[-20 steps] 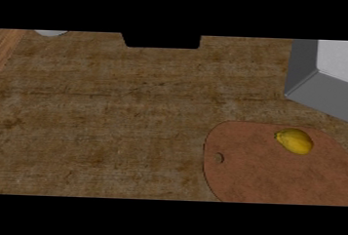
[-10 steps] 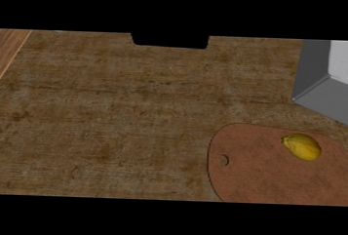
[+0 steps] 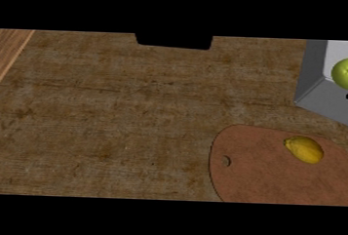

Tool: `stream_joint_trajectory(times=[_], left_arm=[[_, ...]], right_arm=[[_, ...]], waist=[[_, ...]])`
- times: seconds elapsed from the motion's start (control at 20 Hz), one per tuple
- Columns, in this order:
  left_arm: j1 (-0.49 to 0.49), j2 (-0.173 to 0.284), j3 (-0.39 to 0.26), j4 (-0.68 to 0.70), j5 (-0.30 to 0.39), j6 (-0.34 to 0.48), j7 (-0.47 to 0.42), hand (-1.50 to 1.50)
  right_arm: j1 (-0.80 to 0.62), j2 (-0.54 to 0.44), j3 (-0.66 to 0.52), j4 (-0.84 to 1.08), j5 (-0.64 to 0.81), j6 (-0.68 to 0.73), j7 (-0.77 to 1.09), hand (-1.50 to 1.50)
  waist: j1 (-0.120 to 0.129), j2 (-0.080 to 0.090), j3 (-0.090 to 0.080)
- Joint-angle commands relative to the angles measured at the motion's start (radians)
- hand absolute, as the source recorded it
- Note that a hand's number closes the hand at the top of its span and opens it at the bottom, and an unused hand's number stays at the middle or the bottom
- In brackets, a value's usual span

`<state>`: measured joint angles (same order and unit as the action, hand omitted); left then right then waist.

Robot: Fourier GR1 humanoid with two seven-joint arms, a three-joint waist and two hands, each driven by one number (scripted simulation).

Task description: Pick the pear from the cutting board and place it in the cardboard box

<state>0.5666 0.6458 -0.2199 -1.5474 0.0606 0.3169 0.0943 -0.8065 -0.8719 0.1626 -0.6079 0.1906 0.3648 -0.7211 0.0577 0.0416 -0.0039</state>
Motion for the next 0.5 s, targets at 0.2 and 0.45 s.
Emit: stream_joint_trajectory(times=[0.2, 0.45], left_arm=[[-0.272, -0.016, 0.088, -0.117, 0.012, 0.040, -0.053, 0.00], [-0.257, -0.011, 0.099, -0.102, 0.025, 0.035, -0.063, 0.00]], right_arm=[[-0.029, 0.087, 0.011, 0.081, -0.013, 0.053, -0.026, -1.50], [-0.077, 0.120, -0.067, 0.118, -0.097, 0.054, -0.043, -1.50]], waist=[[-0.037, 0.000, 0.010], [-0.043, -0.008, 0.010]])
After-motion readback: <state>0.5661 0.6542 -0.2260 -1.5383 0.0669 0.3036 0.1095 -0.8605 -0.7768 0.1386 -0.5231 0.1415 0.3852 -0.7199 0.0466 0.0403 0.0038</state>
